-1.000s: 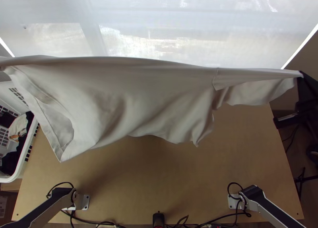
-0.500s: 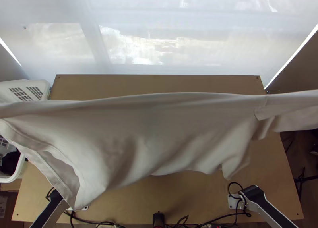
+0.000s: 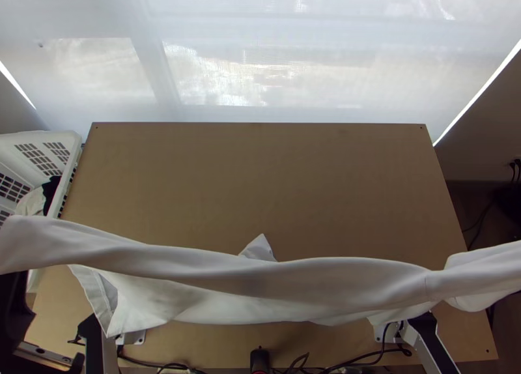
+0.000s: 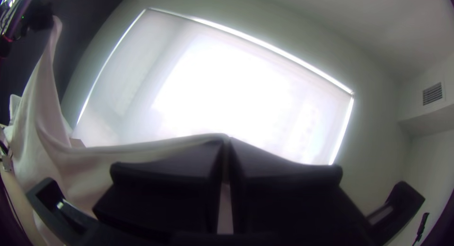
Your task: Fold the t-shirt
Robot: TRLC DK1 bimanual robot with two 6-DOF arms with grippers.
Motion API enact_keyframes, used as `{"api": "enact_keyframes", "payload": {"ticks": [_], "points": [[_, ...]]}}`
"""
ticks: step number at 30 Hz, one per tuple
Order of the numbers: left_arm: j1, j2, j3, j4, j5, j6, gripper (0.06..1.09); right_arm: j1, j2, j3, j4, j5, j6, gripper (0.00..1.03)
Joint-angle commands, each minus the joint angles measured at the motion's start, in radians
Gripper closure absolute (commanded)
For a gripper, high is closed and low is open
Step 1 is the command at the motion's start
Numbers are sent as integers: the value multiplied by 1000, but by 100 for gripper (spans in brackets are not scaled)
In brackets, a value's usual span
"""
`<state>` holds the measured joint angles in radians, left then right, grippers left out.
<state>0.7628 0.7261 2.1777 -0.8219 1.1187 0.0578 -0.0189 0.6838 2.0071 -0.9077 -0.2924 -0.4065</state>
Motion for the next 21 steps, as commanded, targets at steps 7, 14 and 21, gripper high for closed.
{"api": "enact_keyframes", "payload": {"ticks": [7,14,21], "points": [[227,-80,-104,287,145,-385,105,-101,26,-30,-11,-125,132,100],[273,-48,-153,283,145,-403,105,-107,39,-137,23,-125,164,100],[277,15,-170,194,168,-424,105,-131,65,-145,23,-125,204,100]]}}
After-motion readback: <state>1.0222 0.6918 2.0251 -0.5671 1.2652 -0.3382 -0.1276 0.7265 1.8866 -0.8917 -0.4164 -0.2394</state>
